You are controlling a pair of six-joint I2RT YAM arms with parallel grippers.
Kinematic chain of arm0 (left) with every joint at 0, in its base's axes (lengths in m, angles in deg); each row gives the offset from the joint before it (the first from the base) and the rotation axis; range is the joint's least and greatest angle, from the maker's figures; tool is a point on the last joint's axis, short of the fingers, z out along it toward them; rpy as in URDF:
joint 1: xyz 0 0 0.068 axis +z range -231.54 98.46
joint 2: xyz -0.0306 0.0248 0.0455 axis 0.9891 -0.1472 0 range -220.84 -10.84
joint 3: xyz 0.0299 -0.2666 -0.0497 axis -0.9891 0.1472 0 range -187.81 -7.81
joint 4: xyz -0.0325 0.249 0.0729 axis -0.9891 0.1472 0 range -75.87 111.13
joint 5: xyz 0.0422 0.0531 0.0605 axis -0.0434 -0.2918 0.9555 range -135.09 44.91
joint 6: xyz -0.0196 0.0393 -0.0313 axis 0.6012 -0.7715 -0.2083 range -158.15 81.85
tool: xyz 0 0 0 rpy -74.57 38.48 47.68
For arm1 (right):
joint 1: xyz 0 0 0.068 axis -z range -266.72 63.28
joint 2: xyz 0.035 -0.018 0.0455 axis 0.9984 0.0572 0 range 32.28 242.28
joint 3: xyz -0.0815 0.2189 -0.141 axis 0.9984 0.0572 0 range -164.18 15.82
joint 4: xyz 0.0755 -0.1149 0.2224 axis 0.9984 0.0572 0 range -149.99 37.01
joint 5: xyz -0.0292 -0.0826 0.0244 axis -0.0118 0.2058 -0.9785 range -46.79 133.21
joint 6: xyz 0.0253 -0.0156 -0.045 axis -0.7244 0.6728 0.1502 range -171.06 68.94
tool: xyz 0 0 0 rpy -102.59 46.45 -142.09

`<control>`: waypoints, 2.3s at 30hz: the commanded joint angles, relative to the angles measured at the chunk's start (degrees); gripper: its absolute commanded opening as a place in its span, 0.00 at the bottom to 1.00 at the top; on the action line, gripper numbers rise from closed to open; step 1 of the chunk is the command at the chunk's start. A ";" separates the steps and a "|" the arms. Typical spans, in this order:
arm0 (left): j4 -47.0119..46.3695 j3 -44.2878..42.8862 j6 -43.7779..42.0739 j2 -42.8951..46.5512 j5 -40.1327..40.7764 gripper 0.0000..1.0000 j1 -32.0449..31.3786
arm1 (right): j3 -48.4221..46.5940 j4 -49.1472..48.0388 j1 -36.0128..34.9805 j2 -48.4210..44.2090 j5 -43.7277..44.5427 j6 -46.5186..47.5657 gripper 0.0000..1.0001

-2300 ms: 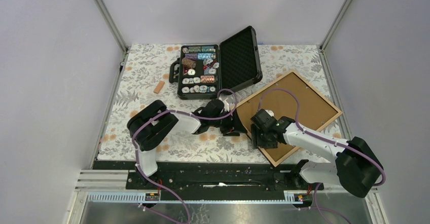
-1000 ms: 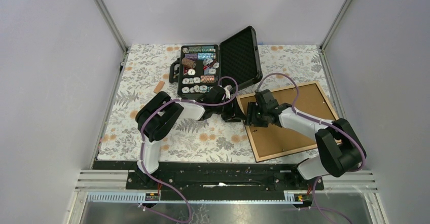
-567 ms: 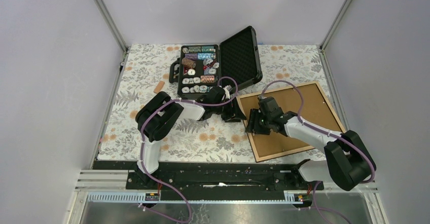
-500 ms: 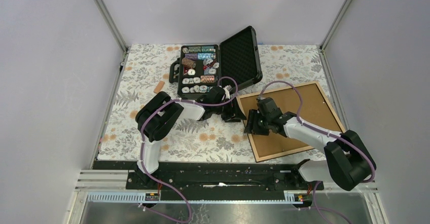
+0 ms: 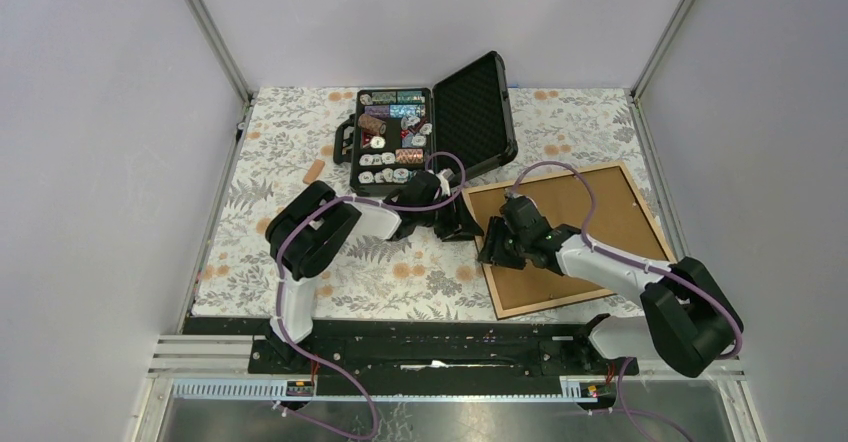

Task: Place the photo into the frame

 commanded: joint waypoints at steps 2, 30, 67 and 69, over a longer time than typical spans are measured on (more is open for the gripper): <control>3.40 2.17 -2.23 2.70 2.85 0.46 -0.71 | -0.66 5.01 -0.86 -3.93 1.64 -0.42 0.53; -4.08 8.19 3.23 1.47 2.58 0.43 -4.73 | 3.26 -11.35 -0.97 6.43 -0.59 -0.61 0.47; -1.24 8.71 2.16 3.94 2.14 0.41 -3.28 | -25.67 18.70 -1.39 8.34 2.19 15.63 0.56; 2.60 7.39 -0.34 6.08 3.98 0.43 -3.14 | -26.88 20.37 -1.43 4.50 5.04 16.13 0.64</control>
